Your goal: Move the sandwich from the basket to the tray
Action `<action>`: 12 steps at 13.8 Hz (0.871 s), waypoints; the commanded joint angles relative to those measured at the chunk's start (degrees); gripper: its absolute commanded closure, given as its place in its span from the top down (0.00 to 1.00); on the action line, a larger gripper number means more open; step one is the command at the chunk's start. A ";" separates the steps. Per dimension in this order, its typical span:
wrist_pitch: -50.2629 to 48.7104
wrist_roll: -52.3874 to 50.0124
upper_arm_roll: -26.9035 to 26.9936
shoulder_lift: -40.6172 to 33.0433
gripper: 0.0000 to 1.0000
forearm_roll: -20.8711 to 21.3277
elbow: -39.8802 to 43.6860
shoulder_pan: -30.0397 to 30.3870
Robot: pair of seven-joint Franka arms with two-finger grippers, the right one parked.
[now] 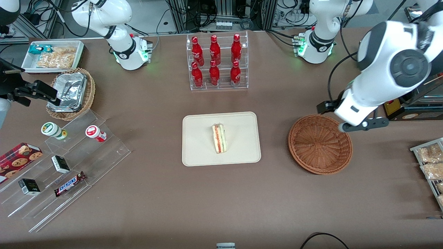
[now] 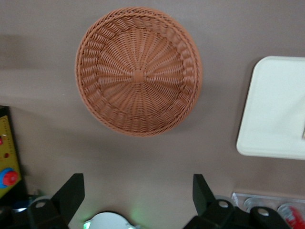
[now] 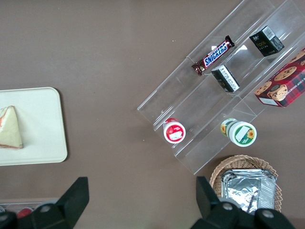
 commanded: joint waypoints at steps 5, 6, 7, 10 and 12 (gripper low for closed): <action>-5.24 14.66 2.74 -4.02 1.00 -0.33 1.38 4.23; -5.24 16.25 3.71 -4.45 1.00 -0.24 1.56 4.23; -5.15 16.96 4.50 -4.81 1.00 -0.07 1.64 4.23; -5.15 16.97 5.91 -5.16 1.00 -0.07 3.92 4.23; -4.97 16.97 6.27 -5.95 1.00 -0.07 4.02 4.23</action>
